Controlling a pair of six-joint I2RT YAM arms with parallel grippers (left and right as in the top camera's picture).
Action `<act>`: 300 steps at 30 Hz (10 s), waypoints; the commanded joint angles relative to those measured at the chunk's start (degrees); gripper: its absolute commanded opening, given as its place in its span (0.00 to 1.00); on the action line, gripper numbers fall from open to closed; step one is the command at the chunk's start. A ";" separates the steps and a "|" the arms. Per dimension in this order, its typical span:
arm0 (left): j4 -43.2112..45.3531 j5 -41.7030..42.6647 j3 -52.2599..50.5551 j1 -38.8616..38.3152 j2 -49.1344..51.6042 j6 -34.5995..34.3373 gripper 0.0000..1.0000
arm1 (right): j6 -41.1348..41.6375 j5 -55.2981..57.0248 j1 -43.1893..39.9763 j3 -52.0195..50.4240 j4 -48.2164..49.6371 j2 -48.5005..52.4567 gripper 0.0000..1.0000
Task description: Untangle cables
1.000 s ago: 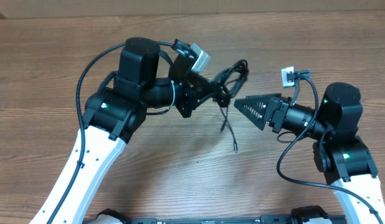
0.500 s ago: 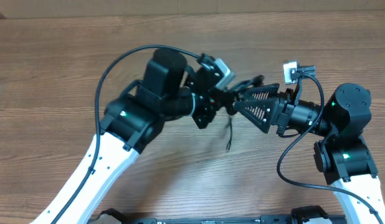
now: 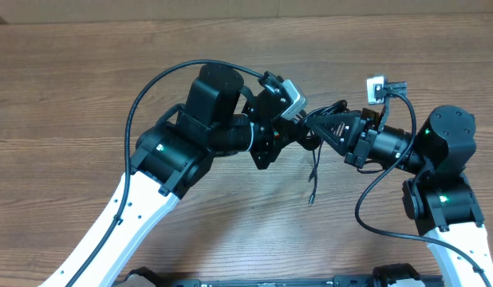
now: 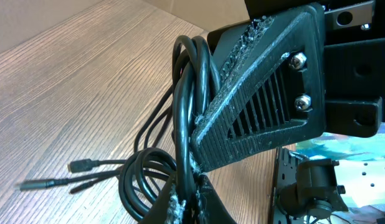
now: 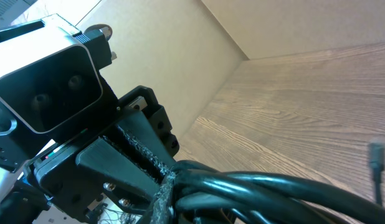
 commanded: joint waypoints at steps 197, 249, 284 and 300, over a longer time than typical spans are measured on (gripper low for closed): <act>-0.31 22.60 0.57 8.90 -8.07 15.78 0.04 | -57.51 2.80 0.68 19.50 -49.11 -7.34 0.93; 0.13 2.80 0.57 -3.85 -7.93 -1.68 1.00 | 0.11 30.60 0.66 19.50 -40.39 -7.32 0.04; 7.63 -58.29 0.57 -21.27 -1.95 -15.23 0.96 | 23.30 31.39 0.61 19.47 -37.62 -5.18 0.04; 5.31 -44.44 0.57 -16.46 -1.92 -18.29 0.85 | 22.25 23.32 0.61 19.47 -33.09 -5.18 0.04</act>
